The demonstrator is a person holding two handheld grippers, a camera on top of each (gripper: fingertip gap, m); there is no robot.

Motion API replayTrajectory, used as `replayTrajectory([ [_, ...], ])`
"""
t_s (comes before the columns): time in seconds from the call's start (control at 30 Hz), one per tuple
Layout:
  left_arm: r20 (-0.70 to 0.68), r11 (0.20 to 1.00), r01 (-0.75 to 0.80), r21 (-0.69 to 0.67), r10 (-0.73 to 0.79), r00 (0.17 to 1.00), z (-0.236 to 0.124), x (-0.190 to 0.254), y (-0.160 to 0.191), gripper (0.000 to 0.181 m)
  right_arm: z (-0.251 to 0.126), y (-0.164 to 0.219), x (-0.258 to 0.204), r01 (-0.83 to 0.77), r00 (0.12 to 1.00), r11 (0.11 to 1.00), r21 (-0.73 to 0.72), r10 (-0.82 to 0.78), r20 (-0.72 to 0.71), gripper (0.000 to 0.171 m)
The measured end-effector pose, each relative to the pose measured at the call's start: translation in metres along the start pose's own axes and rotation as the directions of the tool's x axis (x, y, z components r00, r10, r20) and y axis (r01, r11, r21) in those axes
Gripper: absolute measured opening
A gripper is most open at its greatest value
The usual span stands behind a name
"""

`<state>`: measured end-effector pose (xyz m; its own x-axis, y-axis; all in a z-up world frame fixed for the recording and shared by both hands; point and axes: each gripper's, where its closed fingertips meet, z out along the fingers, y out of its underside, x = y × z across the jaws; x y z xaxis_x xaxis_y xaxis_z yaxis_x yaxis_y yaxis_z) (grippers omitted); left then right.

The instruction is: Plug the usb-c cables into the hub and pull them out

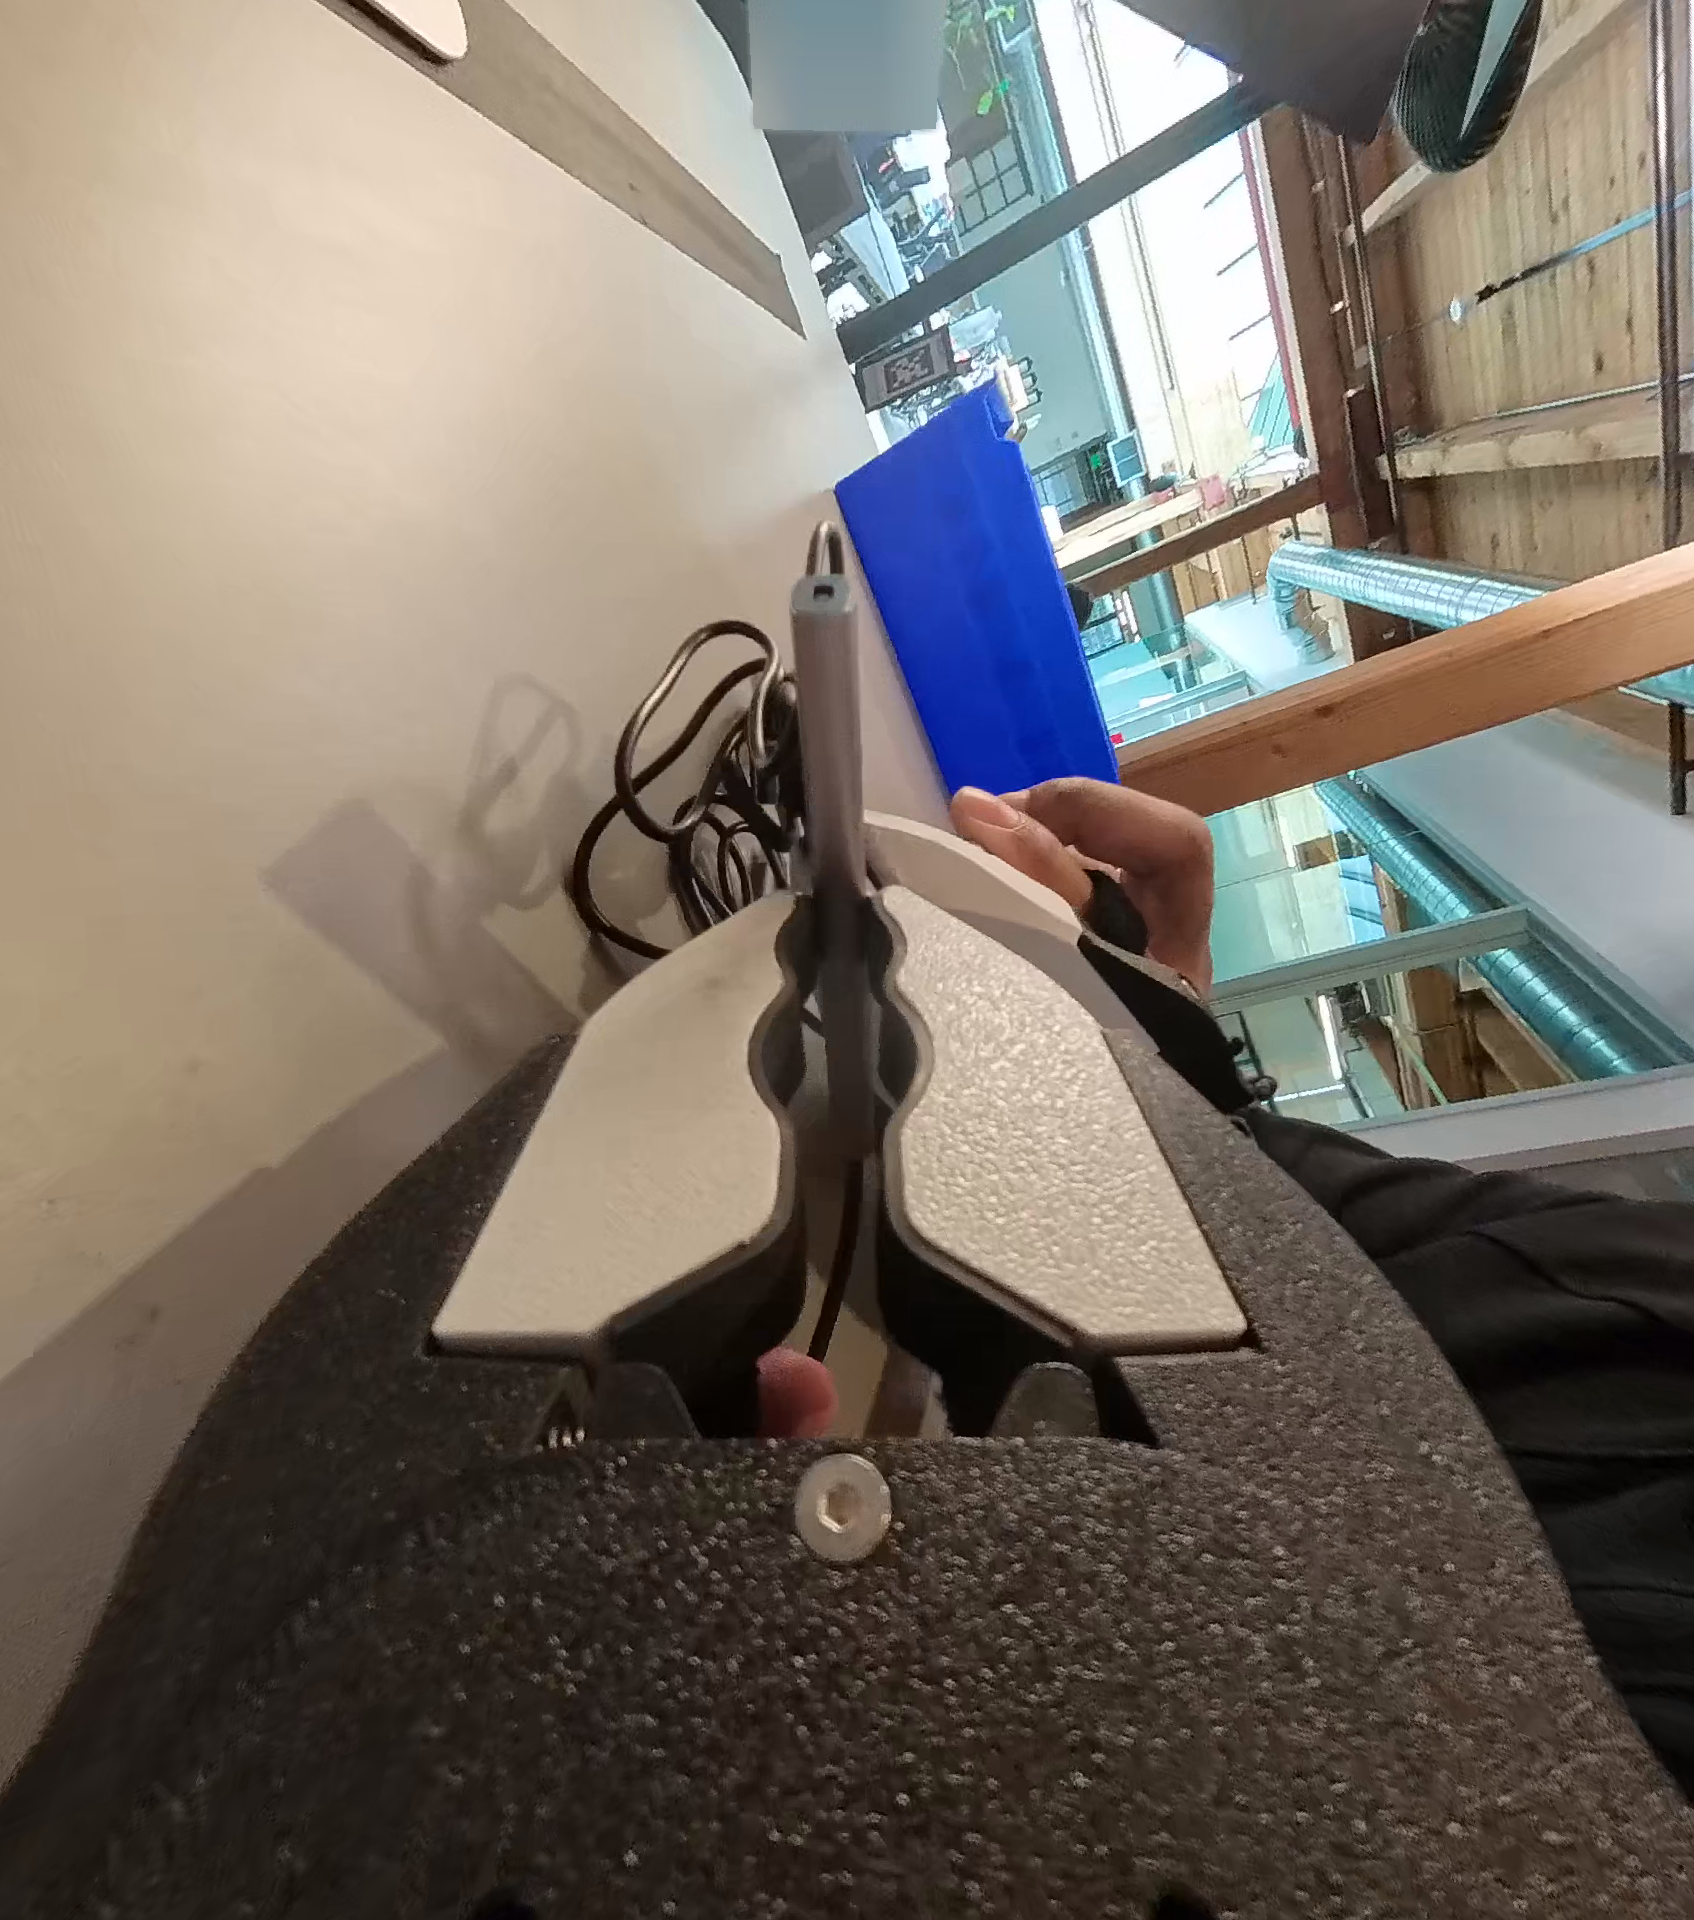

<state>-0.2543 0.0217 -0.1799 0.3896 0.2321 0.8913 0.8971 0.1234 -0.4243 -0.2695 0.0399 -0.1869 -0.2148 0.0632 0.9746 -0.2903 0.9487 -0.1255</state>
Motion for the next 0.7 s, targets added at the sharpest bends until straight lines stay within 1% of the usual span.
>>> replayTrajectory([
  [0.4, -0.027, 0.987, 0.138, 0.084, -0.136, 0.99, 0.0022, -0.0013, -0.0061, 0.009, 0.0024, 0.0003, -0.0008, 0.006, 1.0, 1.0, -0.007, -0.006, -0.002, 0.007],
  [0.7, -0.086, 0.968, 0.233, 0.097, -0.225, 0.971, 0.0032, -0.001, -0.0069, 0.009, 0.0035, 0.0009, 0.0027, 0.006, 1.0, 1.0, -0.007, -0.006, -0.026, 0.007],
])
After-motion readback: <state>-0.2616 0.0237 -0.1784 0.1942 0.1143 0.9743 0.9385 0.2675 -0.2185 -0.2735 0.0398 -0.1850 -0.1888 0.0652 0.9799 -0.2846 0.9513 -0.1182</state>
